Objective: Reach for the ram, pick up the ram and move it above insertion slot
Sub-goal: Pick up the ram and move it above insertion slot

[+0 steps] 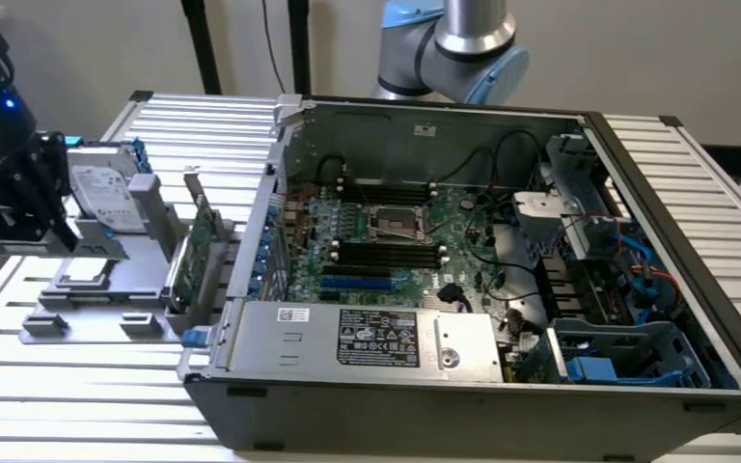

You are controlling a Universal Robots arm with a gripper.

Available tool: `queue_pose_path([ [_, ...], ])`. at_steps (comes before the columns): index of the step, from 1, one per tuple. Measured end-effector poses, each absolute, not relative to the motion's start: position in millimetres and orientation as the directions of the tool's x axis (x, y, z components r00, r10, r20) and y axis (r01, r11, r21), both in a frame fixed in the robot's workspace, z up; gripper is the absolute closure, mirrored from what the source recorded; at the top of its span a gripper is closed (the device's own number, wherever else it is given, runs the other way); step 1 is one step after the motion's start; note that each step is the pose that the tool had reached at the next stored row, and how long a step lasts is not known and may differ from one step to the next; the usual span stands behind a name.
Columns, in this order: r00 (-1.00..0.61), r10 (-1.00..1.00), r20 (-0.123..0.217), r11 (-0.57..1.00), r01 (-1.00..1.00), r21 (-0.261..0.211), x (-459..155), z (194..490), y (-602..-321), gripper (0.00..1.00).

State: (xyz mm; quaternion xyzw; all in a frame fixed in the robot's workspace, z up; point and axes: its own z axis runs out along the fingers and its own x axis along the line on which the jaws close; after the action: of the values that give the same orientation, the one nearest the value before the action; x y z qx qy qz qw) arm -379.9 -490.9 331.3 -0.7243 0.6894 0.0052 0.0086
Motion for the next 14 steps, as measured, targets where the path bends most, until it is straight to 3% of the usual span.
queue_pose_path([
  [14,0.05,-0.999,-0.02,-0.049,-0.999,-0.005,-363,346,-468,0.86],
])
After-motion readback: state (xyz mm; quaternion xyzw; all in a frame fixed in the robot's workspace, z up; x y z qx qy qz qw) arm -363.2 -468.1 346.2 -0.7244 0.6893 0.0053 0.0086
